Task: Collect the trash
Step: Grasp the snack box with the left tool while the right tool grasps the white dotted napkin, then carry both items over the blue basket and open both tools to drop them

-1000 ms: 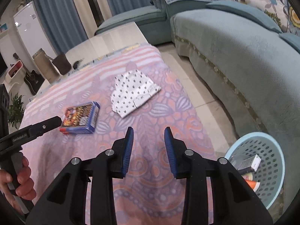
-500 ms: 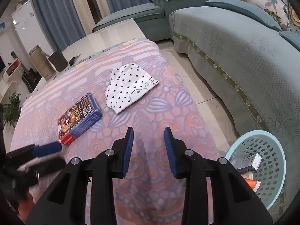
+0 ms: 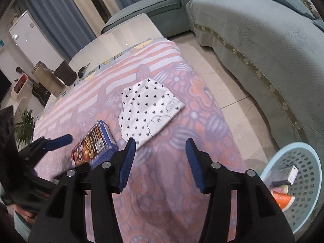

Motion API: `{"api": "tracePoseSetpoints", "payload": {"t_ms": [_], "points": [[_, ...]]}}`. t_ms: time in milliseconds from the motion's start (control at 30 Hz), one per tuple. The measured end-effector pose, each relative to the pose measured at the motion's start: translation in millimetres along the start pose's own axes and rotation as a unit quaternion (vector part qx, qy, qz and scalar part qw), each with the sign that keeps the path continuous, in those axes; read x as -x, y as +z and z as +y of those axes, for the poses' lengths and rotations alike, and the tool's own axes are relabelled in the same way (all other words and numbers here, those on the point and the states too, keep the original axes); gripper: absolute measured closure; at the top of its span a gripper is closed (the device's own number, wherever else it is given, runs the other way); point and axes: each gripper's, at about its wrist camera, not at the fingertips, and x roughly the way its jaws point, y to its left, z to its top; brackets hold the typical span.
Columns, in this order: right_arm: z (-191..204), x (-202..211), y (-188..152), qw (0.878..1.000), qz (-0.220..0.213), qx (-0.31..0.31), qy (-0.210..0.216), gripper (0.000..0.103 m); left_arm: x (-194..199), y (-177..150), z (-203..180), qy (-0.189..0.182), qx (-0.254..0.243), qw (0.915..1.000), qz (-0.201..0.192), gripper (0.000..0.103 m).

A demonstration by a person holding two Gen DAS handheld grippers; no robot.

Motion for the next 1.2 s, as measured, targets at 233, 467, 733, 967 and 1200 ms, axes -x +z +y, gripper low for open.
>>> {"api": "tracePoseSetpoints", "payload": {"t_ms": [233, 467, 733, 967, 1200], "points": [[18, -25, 17, 0.999, -0.008, 0.027, -0.020, 0.055, -13, -3, -2, 0.041, 0.015, 0.9991, -0.004, 0.037], [36, -42, 31, 0.998, -0.018, 0.055, -0.037, 0.053, 5, -24, 17, 0.064, 0.124, 0.9896, -0.033, 0.042], [47, -35, 20, 0.996, -0.019, 0.087, -0.012, 0.096, 20, -32, 25, 0.069, 0.166, 0.9821, -0.055, 0.044], [46, 24, 2, 0.994, -0.060, 0.093, -0.013, 0.100, 58, -27, 3, 0.036, 0.168, 0.9800, -0.099, 0.045], [18, 122, -7, 0.990, -0.119, 0.069, -0.024, 0.100, 109, -7, -61, -0.002, 0.126, 0.9807, -0.149, 0.045]]}}
